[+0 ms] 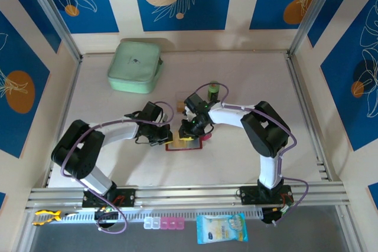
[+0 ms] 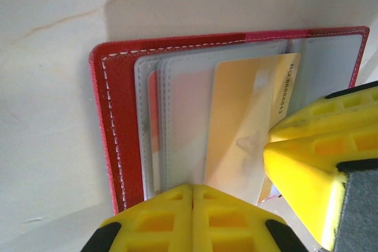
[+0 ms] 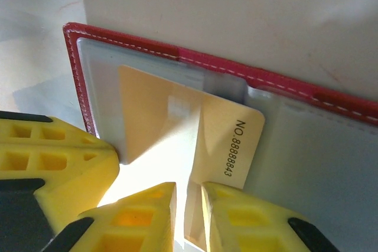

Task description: Take the credit cards out of the card holder

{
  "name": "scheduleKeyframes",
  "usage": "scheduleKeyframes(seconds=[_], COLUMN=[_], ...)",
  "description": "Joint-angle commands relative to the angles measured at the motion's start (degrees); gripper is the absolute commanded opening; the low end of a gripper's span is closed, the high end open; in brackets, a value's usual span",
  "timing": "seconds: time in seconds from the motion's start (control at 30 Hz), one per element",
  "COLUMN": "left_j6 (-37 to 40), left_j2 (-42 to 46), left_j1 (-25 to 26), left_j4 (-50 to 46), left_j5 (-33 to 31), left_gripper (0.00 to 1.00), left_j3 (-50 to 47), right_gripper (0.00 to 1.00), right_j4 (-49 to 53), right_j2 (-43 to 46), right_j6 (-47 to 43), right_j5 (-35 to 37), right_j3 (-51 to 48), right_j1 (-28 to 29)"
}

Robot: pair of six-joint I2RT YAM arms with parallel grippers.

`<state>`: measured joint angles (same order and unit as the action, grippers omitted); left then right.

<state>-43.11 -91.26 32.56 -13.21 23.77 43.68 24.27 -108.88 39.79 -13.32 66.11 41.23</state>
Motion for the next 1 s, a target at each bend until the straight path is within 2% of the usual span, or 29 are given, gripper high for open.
scheduleKeyframes(seconds=[0.0, 0.2, 0.43, 0.97], left_j6=[0.7, 0.8, 0.7, 1.0], left_j2=[-0.6, -0.4, 0.6, -3.0], left_j1=[0.2, 0.3, 0.3, 1.6], left_j4=[-2.9, -3.2, -3.4, -3.0], left_j5=[-1.4, -1.4, -0.7, 0.7], left_gripper=[0.05, 0.05, 0.05, 0.04], left_j3=[0.9, 1.1, 3.0, 6.0], right_gripper=[0.22, 0.22, 0.22, 0.22], right_j4=[3.2, 3.9, 1.2, 1.1], right_j2=[1.5, 1.6, 3.5, 6.0], right_j6=[-1.3, -2.0, -1.1, 1.0], right_j5=[2.2, 2.3, -1.4, -0.1], right_j3=[0.3, 1.3, 0.0, -3.3], right_j1=[0.0, 0.0, -0.1, -2.1])
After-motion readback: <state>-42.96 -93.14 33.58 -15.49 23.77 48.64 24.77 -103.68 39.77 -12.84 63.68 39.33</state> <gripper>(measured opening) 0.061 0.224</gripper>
